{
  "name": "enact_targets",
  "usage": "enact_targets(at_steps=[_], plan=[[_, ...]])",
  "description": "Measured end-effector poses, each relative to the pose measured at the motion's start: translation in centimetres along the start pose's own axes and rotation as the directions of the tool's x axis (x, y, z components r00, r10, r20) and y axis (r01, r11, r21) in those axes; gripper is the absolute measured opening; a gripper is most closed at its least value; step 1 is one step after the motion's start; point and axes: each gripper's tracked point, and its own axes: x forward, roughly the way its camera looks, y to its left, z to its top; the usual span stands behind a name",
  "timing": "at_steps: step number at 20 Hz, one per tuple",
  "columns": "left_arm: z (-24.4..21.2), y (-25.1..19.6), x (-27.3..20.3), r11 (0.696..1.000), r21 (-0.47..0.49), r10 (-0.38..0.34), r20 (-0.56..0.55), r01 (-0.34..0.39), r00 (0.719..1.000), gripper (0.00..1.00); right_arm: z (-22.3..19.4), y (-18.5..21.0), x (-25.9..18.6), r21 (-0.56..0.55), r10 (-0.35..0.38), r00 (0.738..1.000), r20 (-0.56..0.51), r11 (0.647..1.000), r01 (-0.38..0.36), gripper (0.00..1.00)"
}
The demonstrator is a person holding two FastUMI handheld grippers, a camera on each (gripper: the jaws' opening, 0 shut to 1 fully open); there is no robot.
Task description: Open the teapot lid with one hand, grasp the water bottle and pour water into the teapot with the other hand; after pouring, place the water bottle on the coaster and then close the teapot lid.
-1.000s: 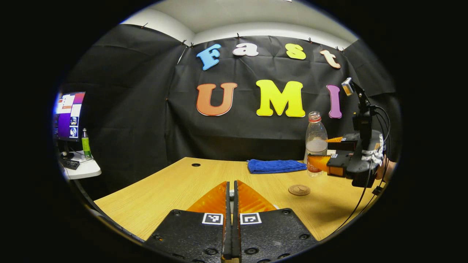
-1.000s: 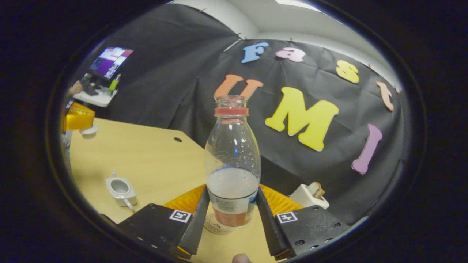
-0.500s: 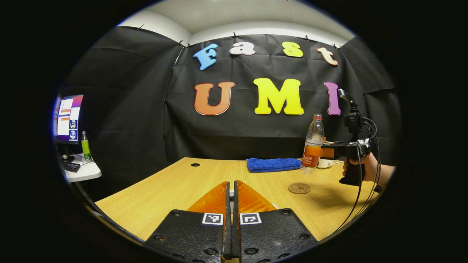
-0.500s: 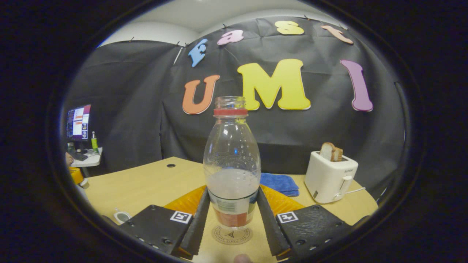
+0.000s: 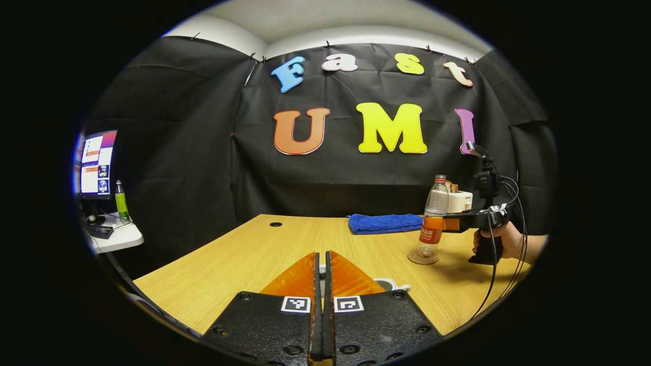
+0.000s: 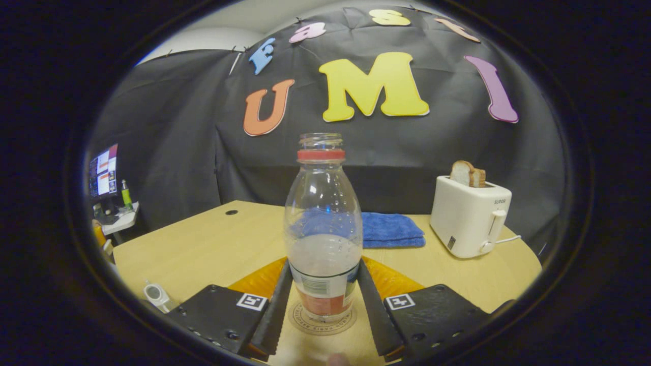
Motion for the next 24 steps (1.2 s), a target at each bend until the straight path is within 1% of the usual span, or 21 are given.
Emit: enact_targets(at_steps=[1, 2, 6, 9, 13, 15, 16, 17, 18, 20, 21, 24], plan=[[0.0, 0.0, 0.0, 1.0, 0.001, 0.001, -0.001, -0.001, 1.0, 0.03, -0.3, 0.1, 0.0, -0.004, 0.0, 1.0, -0.005, 1.0, 0.0, 0.7], [-0.2, 0.0, 0.0, 1.0, 0.001, 0.002, -0.002, -0.002, 1.0, 0.02, -0.6, 0.2, 0.1, -0.01, 0.002, 1.0, -0.006, 1.0, -0.002, 0.7], [-0.5, 0.3, -0.4, 1.0, -0.003, 0.01, -0.01, -0.01, 1.0, 0.03, -1.2, 0.6, 0.3, -0.026, -0.003, 1.0, -0.01, 1.0, 0.003, 0.69], [-0.4, 0.7, -0.6, 1.0, -0.001, 0.018, -0.01, -0.018, 1.0, 0.03, -1.3, 0.6, 0.3, -0.017, -0.007, 1.0, -0.011, 1.0, 0.007, 0.7], [-0.5, 0.7, -0.5, 1.0, -0.001, 0.022, -0.016, -0.022, 1.0, 0.03, -1.7, 0.7, 0.2, -0.028, -0.018, 1.0, -0.019, 0.999, 0.017, 0.74], [-0.4, 0.5, -0.5, 1.0, 0.001, 0.019, -0.011, -0.019, 1.0, 0.03, -1.8, 1.2, 0.1, -0.023, -0.003, 1.0, -0.022, 1.0, 0.002, 0.75], [-0.3, 0.5, -0.5, 1.0, 0.002, 0.02, -0.01, -0.02, 1.0, 0.03, -1.9, 1.3, 0.1, -0.018, 0.003, 1.0, -0.024, 1.0, -0.004, 0.84], [-0.3, 0.5, -0.6, 1.0, 0.0, 0.02, -0.008, -0.02, 1.0, 0.03, -1.8, 1.3, 0.0, -0.014, 0.005, 1.0, -0.023, 1.0, -0.006, 0.88], [-0.3, 0.4, -0.6, 1.0, 0.0, 0.02, -0.008, -0.02, 1.0, 0.03, -1.7, 1.3, -0.2, -0.016, 0.004, 1.0, -0.019, 1.0, -0.004, 0.95], [-0.3, 0.3, -0.6, 1.0, 0.0, 0.017, -0.009, -0.017, 1.0, 0.02, -1.3, 0.8, -0.7, -0.02, -0.013, 1.0, -0.006, 1.0, 0.013, 0.96], [-0.1, 0.2, -0.6, 1.0, -0.002, 0.012, -0.005, -0.012, 1.0, 0.02, -1.1, 0.8, -1.3, -0.016, -0.013, 1.0, -0.001, 1.0, 0.013, 0.94], [-0.2, -0.2, -0.5, 1.0, -0.006, 0.002, -0.005, -0.002, 1.0, 0.03, -0.8, 0.2, -3.8, -0.008, -0.023, 0.999, 0.025, 1.0, 0.023, 0.94]])
